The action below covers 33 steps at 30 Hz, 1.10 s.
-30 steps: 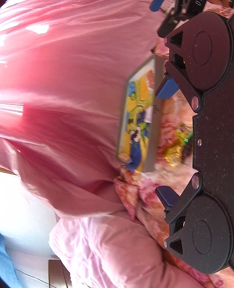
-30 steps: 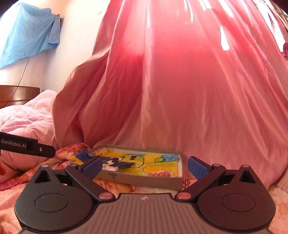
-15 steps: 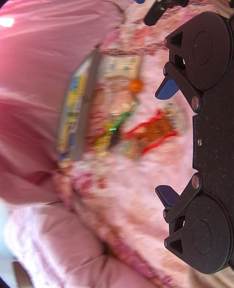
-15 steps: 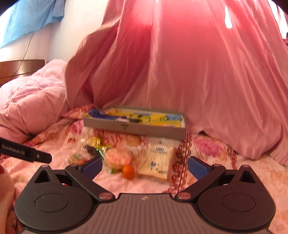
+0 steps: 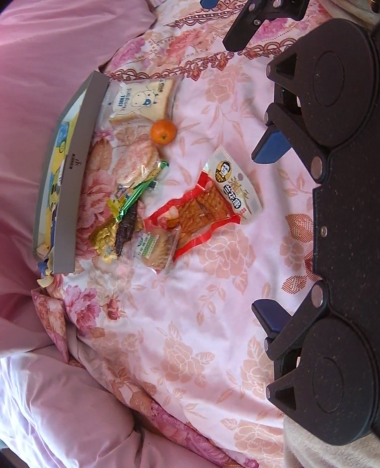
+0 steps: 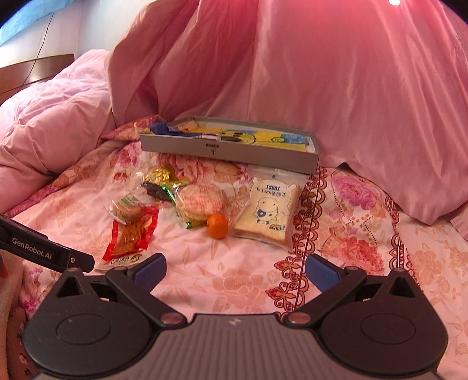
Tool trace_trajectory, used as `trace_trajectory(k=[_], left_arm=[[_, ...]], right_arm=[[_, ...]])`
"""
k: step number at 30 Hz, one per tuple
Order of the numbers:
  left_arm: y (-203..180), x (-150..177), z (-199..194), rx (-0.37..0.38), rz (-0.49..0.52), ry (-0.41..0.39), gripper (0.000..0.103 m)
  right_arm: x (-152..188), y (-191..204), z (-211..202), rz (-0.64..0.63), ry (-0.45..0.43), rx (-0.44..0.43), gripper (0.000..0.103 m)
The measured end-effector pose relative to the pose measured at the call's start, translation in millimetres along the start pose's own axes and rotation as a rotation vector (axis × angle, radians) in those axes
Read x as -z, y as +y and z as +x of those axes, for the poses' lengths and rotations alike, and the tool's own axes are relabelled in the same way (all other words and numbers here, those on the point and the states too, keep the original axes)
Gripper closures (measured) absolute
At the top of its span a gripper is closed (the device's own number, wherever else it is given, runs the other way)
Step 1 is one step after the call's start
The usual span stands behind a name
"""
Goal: Organize snacks
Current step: 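Move both tools back over the remaining snacks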
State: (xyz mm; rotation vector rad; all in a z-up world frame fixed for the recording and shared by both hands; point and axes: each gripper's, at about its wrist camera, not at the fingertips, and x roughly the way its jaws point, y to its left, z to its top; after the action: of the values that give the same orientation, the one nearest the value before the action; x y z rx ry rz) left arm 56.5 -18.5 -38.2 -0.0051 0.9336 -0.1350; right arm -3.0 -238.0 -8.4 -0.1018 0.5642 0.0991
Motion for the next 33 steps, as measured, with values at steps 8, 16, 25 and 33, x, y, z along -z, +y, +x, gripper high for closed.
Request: trace_trajectory(k=[8, 16, 25, 33], left_arm=[[-5.5, 1.0, 6.6, -0.003, 0.033, 0.014, 0.004], [-7.2, -0.1, 14.7, 0.002, 0.038, 0.022, 0.004], [-7.1, -4.0, 24.7, 0.018, 0.031, 0.038, 0.005], [-4.4, -15.8, 37.8, 0.064, -0.001, 0.014, 0.005]], right_arm=[[0.9, -0.1, 10.7, -0.001, 0.066, -0.006, 0.000], [0.4, -1.1, 19.0, 0.009, 0.114, -0.021, 0.000], [-0.9, -8.4, 32.4, 0.047, 0.160, -0.014, 0.000], [-8.6, -12.6, 51.7, -0.017, 0.151, -0.008, 0.000]])
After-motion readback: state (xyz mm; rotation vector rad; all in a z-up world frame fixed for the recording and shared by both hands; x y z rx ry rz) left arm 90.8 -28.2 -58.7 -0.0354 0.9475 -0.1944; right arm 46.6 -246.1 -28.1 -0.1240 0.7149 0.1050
